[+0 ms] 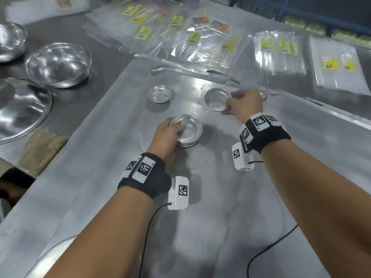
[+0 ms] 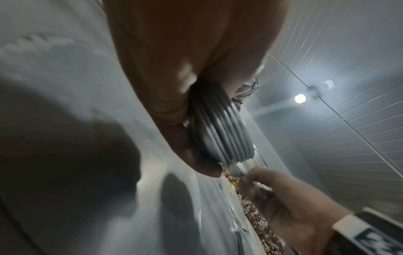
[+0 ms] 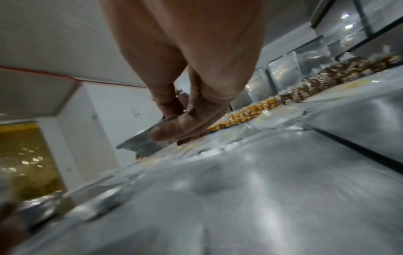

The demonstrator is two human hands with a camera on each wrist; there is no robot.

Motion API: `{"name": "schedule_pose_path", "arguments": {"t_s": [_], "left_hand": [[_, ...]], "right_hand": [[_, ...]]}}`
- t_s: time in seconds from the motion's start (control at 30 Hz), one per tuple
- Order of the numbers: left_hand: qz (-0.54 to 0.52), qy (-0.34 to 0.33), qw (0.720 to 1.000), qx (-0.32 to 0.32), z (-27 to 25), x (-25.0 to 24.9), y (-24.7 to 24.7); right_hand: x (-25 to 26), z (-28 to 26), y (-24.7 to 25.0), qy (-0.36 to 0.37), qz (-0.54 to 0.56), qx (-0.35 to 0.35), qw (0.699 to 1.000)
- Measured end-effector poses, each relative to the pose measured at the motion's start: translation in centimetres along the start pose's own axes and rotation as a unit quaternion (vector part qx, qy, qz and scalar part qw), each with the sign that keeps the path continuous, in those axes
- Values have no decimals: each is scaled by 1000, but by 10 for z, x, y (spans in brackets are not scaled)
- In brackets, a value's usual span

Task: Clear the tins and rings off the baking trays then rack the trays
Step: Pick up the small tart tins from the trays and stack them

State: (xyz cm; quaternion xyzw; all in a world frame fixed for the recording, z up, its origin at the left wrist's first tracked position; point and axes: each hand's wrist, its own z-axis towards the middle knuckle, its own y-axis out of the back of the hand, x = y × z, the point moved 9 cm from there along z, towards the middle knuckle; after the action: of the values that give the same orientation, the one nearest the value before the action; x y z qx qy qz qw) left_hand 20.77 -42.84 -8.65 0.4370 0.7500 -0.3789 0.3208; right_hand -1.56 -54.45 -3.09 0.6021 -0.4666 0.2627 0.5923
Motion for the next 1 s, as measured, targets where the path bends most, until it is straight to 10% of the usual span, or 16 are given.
{"name": "schedule_pose_path", "arguments": {"t_s": [0.33, 1.0], "left_hand": [[-66, 44, 997, 23, 0, 13, -2], [-47, -42, 996, -71, 21, -4, 29]], "right_hand": [[68, -68, -35, 153, -55, 115, 980], [60, -59, -110, 166, -178, 256, 935]]}}
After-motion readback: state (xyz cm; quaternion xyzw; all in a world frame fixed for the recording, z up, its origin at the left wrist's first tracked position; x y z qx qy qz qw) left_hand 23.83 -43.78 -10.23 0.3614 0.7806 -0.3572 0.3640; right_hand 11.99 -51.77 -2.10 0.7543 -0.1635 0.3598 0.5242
